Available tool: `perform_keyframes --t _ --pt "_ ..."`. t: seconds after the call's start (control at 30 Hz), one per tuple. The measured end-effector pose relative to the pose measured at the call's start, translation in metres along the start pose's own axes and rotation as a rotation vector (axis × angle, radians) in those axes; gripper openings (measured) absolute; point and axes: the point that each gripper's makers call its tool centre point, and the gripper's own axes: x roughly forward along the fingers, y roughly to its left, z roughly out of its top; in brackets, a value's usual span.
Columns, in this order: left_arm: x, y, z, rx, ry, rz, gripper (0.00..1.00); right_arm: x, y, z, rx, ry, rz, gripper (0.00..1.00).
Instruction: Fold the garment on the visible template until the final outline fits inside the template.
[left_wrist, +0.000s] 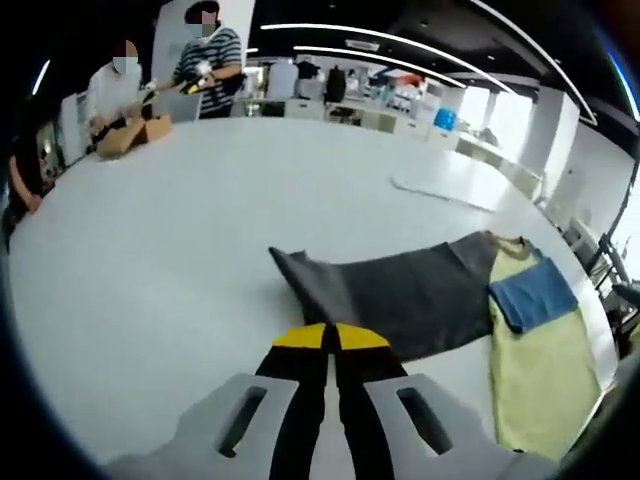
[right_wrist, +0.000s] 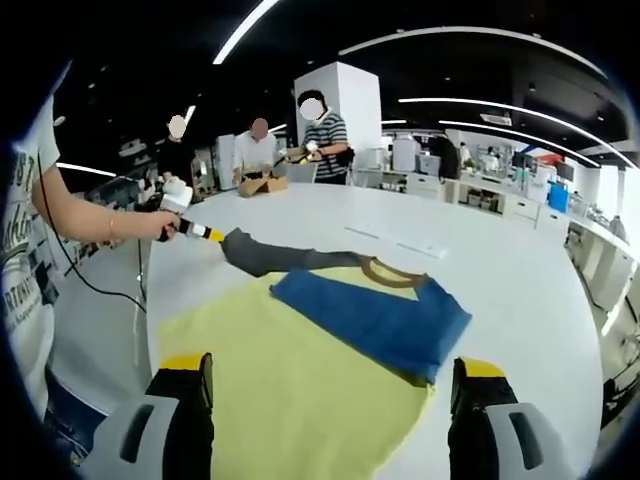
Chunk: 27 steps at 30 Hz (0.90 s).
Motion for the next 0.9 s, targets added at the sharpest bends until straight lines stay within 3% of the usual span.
perform_keyframes --t 0.27,0.9 --pt "-0.003 -0.027 0.024 -0.006 -0.052 -0.069 0.0 -0.001 0.002 0.0 -0.005 -0.001 0.0 0.99" --pt "0.0 -0.097 0.067 0.101 -0.108 -0.204 0.0 -0.006 0.002 -0.002 -0.012 0.003 -0.011 0.99"
